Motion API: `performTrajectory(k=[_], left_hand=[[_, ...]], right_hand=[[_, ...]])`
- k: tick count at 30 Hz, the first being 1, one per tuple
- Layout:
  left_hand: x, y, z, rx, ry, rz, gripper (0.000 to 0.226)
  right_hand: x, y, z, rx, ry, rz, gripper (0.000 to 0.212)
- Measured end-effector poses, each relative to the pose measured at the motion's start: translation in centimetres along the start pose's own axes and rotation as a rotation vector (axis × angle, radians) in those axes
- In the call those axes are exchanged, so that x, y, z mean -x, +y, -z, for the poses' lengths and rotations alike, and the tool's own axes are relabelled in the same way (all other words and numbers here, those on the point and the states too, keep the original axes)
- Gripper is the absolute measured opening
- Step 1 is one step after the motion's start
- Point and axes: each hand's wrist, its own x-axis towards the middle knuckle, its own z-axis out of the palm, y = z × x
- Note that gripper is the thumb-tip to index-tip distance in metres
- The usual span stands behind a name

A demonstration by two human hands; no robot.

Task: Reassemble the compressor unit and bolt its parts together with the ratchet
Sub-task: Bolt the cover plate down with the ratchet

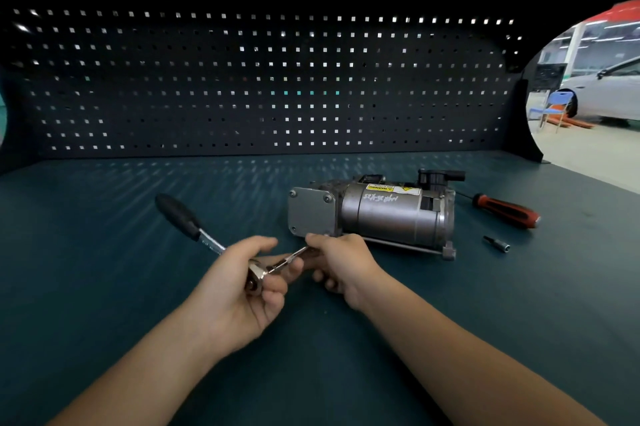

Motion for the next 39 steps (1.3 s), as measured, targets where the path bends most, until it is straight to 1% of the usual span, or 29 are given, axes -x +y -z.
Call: performTrajectory(k=[1,3,5,7,8,9,10,12,14,15,16,17,18,19,21,22,24,25,26,27,28,29,30,32,35,36,37,38,39], left_hand=[[-0.2,0.1,0.1,-0.156,0.027,-0.059,0.024],[-0.4,0.1,0.3,-0.605,0.104,-0.265,0.017],[-0.6,-0.3,1.0,-1.155,0.152,-0.582,0.018],[-0.4,-0.9,1.3,-1.656,0.136,-0.86,0.025],[-0.2,-1.4,1.3,-1.787,0.111,-0.93,0.034],[-0.2,-1.7,1.2,-1.814,0.095,-0.951,0.038],[-0.3,-1.7,1.1,-1.739,0.085,-0.937,0.04],[-0.3,-1.4,0.6,-1.356,0.063,-0.791,0.039],[-0.7,-0.8,0.2,-0.76,0.078,-0.44,0.029],[-1.0,-0.5,0.3,-0.438,0.068,-0.237,0.03],[-1.1,-0.2,0.5,-0.139,0.047,-0.089,0.034],[-1.2,0.2,0.7,0.091,0.036,-0.006,0.038],[-1.2,0.4,0.9,0.196,0.033,0.021,0.038],[-1.2,0.5,0.9,0.171,0.039,0.013,0.036],[-1.2,0.6,0.9,-0.136,0.071,-0.095,0.027],[-1.0,0.5,0.8,-0.37,0.092,-0.198,0.022],[-0.9,0.0,1.2,-0.962,0.122,-0.524,0.02],[-0.9,-0.3,1.6,-1.284,0.122,-0.695,0.027],[-0.9,-0.5,1.8,-1.557,0.118,-0.811,0.038],[-0.8,-0.9,2.0,-1.699,0.117,-0.875,0.048],[-0.7,-1.2,1.9,-1.737,0.118,-0.898,0.053],[-0.6,-1.4,1.7,-1.695,0.109,-0.888,0.055],[-0.5,-1.4,1.5,-1.573,0.103,-0.843,0.054],[-0.2,-1.0,0.7,-1.195,0.109,-0.703,0.043],[0.1,-0.4,-0.2,-0.515,0.074,-0.271,0.041],[0.1,-0.2,-0.4,-0.345,0.042,-0.173,0.041],[0.2,-0.1,-0.4,-0.243,0.019,-0.119,0.04],[0.3,0.0,-0.4,-0.228,0.012,-0.104,0.035],[0.4,-0.1,-0.3,-0.351,0.014,-0.147,0.026]], right_hand=[[0.0,0.0,0.0,0.033,-0.016,0.006,0.024],[0.1,0.2,0.0,0.09,-0.03,0.033,0.028],[0.2,0.3,0.1,0.105,-0.029,0.075,0.032],[0.3,0.3,0.2,0.136,-0.02,0.102,0.038],[0.4,0.3,0.2,0.147,-0.009,0.097,0.041],[0.4,0.3,0.1,0.142,0.002,0.081,0.041],[0.3,0.2,0.1,0.117,0.007,0.063,0.039],[0.3,0.0,-0.1,0.056,0.011,0.038,0.032],[0.4,-0.2,-0.2,0.036,-0.002,0.015,0.031],[0.4,-0.2,-0.3,0.029,-0.01,0.008,0.032],[0.4,-0.1,-0.4,0.023,-0.017,0.005,0.033],[0.3,0.0,-0.4,0.029,-0.024,0.007,0.034],[0.3,0.0,-0.4,0.048,-0.032,0.013,0.034],[0.2,0.1,-0.4,0.074,-0.038,0.021,0.035],[0.1,0.2,-0.3,0.114,-0.046,0.041,0.035],[0.1,0.3,-0.3,0.122,-0.044,0.053,0.036],[0.1,0.5,-0.3,0.136,-0.026,0.103,0.04],[0.0,0.7,-0.3,0.151,-0.007,0.139,0.043],[-0.1,0.8,-0.4,0.173,0.017,0.169,0.044],[-0.2,0.8,-0.4,0.189,0.033,0.181,0.044],[-0.3,0.8,-0.4,0.186,0.04,0.173,0.043],[-0.4,0.8,-0.4,0.162,0.039,0.157,0.04],[-0.4,0.8,-0.4,0.124,0.035,0.141,0.036],[-0.3,0.8,-0.3,0.109,0.008,0.113,0.033],[0.0,0.6,-0.3,0.155,-0.006,0.111,0.032],[0.0,0.5,-0.3,0.156,-0.008,0.117,0.032],[-0.1,0.5,-0.3,0.159,-0.012,0.123,0.033],[-0.1,0.5,-0.1,0.159,-0.017,0.126,0.034],[-0.2,0.5,-0.1,0.163,-0.024,0.128,0.035]])
